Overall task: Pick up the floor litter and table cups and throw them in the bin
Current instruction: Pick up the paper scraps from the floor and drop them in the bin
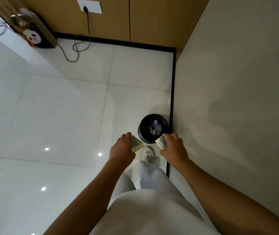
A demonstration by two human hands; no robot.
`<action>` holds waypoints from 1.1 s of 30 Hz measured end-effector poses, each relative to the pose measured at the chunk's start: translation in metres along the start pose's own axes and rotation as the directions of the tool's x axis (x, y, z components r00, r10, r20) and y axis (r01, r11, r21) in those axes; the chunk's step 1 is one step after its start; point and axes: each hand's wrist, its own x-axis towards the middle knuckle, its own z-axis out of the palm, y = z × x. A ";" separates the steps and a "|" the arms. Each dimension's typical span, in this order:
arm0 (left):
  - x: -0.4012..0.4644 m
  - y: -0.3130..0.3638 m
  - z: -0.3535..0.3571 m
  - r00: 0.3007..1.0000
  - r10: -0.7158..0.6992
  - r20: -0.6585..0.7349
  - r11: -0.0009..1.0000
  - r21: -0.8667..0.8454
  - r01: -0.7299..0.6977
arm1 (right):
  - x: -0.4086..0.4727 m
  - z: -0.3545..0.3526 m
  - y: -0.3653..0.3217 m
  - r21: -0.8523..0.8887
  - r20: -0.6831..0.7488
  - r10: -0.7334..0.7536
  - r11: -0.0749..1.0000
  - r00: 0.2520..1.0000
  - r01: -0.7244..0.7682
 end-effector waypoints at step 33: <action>0.254 0.047 0.140 0.978 0.063 0.200 0.978 0.182 -0.100 | 0.195 0.071 0.111 0.291 0.065 0.202 0.933 0.977 -0.212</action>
